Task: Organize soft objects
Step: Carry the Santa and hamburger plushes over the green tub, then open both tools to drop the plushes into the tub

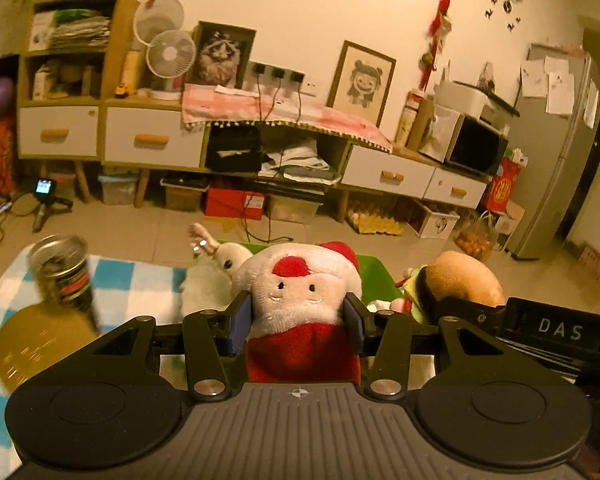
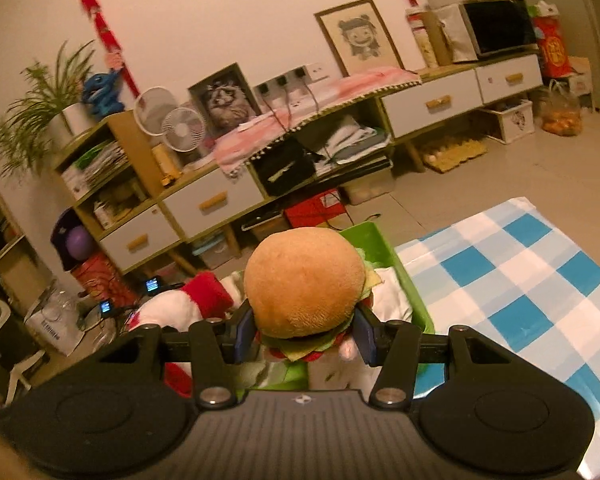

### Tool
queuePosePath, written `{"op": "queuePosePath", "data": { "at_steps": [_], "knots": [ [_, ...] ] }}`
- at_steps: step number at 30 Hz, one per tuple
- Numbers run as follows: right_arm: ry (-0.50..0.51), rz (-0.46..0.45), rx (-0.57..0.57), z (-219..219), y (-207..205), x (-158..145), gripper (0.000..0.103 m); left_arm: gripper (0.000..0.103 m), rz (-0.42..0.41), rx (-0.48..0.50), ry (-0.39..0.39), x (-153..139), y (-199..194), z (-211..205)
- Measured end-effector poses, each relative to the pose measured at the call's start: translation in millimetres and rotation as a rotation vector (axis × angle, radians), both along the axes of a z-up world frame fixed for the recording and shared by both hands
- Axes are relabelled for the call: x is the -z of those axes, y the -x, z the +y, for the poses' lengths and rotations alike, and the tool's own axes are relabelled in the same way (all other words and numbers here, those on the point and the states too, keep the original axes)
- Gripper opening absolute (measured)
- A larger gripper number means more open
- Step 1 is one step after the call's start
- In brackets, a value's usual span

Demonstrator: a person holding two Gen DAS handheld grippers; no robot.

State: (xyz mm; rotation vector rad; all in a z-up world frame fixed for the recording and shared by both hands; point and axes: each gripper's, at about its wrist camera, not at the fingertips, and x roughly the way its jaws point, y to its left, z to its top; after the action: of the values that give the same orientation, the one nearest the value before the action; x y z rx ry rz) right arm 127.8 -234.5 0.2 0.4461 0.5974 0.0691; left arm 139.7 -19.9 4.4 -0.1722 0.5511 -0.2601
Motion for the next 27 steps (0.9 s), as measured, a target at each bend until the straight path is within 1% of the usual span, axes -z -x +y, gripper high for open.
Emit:
{"op": "queuePosePath", "data": {
  "at_steps": [2,5,8,10,13,15,16,19,21,22,24,27],
  "knots": [
    [0.02,-0.001,-0.002,-2,-14,3,0.023,0.049,0.005,0.021,-0.009,8,-11,-6],
    [0.02,0.017,-0.002,-5,-36,13,0.023,0.049,0.01,0.078,-0.049,21,-23,-17],
    [0.015,0.044,0.004,-10,-57,25,0.023,0.049,0.057,0.144,-0.109,35,-37,-25],
    [0.025,0.056,0.01,-12,-68,34,0.023,0.049,0.073,0.172,-0.131,43,-42,-25],
    [0.04,0.068,0.006,-12,-81,44,0.023,0.049,0.114,0.196,-0.129,53,-47,-21],
    [0.05,0.075,-0.004,-9,-85,50,0.023,0.049,0.149,0.199,-0.109,61,-48,-16],
    [0.06,0.075,-0.008,-7,-86,52,0.024,0.049,0.152,0.2,-0.101,65,-48,-15],
    [0.088,0.066,-0.007,-3,-86,55,0.025,0.05,0.142,0.204,-0.1,67,-45,-14],
    [0.093,0.063,-0.007,-2,-86,55,0.027,0.052,0.131,0.207,-0.109,65,-43,-16],
    [0.092,0.064,-0.009,-3,-86,54,0.029,0.053,0.126,0.207,-0.11,64,-42,-16],
    [0.093,0.062,-0.013,-3,-84,52,0.03,0.056,0.121,0.202,-0.111,61,-41,-18],
    [0.1,0.072,-0.023,-3,-81,49,0.032,0.063,0.117,0.188,-0.105,56,-41,-19]
  ]
}}
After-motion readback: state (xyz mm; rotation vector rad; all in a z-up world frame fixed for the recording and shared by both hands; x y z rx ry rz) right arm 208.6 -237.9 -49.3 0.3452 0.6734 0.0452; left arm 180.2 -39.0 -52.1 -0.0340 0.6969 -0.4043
